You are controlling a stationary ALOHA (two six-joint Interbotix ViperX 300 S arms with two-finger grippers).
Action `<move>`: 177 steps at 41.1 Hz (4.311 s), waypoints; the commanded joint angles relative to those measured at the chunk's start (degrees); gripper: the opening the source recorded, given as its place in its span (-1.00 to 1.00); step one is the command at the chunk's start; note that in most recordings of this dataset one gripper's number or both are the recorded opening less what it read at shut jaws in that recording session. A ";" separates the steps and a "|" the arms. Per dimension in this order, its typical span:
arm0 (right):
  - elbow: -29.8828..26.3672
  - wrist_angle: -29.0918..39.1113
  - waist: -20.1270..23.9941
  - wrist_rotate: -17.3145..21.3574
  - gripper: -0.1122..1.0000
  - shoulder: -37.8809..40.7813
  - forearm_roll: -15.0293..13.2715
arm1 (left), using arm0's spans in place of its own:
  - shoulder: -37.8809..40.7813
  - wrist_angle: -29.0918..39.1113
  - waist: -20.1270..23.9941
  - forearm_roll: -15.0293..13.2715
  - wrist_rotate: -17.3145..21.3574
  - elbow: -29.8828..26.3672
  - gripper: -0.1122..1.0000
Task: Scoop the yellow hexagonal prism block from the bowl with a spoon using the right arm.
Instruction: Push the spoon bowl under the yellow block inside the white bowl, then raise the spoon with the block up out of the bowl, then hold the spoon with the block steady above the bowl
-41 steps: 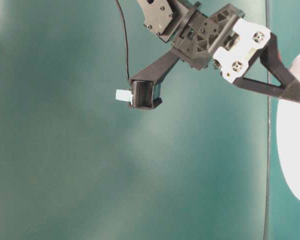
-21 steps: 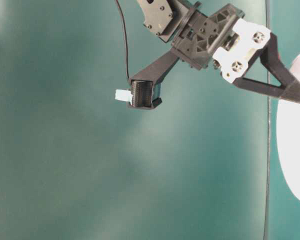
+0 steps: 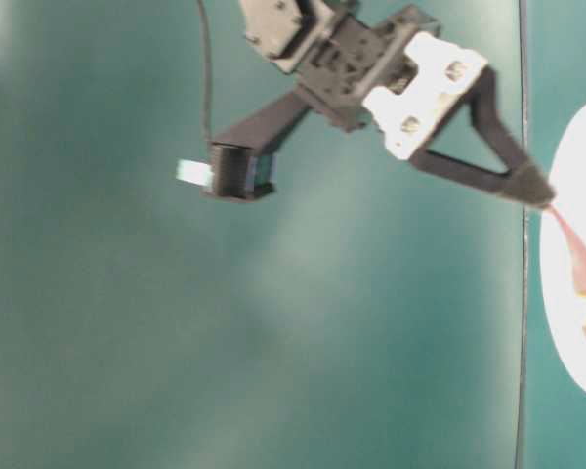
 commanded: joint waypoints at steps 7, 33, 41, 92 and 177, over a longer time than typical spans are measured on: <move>-0.53 1.67 0.18 0.00 -0.34 -6.59 0.09 | 0.44 -0.62 0.00 0.09 -0.09 -1.67 -0.77; 1.41 5.45 0.18 -0.18 -0.34 -20.30 -0.79 | 0.44 -0.62 0.00 0.09 -0.26 -2.02 -0.77; 1.93 5.36 0.09 -0.18 -0.34 -21.01 -0.79 | 0.44 -0.62 0.00 0.09 -0.44 -2.11 -0.77; 2.20 5.27 0.18 -0.70 -0.34 -21.01 -0.79 | 0.44 -1.49 0.00 0.09 -0.44 -2.29 -0.77; 3.16 2.99 0.18 -1.05 -0.34 -21.01 -0.97 | 0.53 -1.32 0.00 0.09 -0.62 -2.20 -0.77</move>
